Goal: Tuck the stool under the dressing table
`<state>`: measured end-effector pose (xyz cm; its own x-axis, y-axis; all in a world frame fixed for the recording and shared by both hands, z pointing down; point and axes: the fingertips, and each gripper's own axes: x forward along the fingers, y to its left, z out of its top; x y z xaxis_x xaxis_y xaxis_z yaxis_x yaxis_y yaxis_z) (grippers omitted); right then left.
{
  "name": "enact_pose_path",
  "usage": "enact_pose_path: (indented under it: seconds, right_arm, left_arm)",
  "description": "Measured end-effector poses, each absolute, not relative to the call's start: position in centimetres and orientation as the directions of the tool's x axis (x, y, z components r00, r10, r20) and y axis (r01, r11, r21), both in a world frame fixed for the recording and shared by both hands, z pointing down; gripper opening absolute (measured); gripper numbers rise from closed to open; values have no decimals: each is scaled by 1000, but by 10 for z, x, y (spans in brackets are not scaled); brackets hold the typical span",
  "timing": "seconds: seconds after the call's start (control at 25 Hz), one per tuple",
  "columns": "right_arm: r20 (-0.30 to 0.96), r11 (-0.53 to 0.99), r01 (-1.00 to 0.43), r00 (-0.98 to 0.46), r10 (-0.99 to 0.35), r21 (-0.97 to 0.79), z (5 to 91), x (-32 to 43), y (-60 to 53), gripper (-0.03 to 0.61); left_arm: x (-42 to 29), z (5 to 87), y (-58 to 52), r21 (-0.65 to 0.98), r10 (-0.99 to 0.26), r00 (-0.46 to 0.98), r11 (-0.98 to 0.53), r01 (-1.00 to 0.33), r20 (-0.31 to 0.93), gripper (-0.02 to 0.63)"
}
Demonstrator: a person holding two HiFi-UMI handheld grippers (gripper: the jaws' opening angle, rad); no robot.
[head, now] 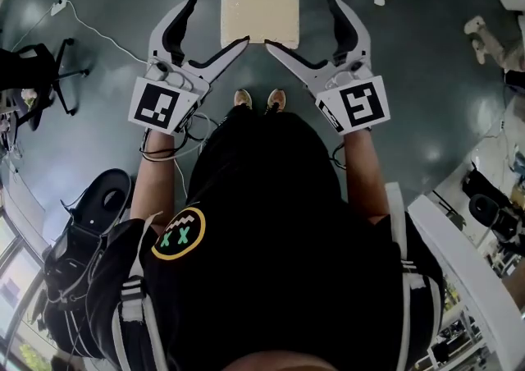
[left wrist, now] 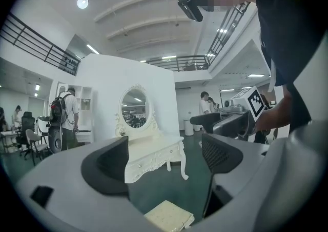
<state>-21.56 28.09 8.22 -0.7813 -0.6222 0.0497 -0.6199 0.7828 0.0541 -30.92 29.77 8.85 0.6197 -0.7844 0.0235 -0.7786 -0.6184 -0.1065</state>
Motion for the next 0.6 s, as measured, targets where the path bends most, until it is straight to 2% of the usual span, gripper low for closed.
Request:
enact_pose_path:
  seconds: [0.04, 0.16, 0.6]
  right_arm:
    - [45, 781, -622, -780, -624, 51, 82, -221, 278, 564]
    - [56, 781, -621, -779, -625, 70, 85, -225, 273, 597]
    - [95, 779, -621, -774, -626, 86, 97, -226, 262, 598]
  left_arm:
    - [-311, 86, 296, -106, -786, 618, -617, -780, 26, 456]
    - [-311, 83, 292, -130, -784, 619, -618, -775, 36, 488]
    - [-318, 93, 279, -99, -794, 606, -608, -788, 56, 494]
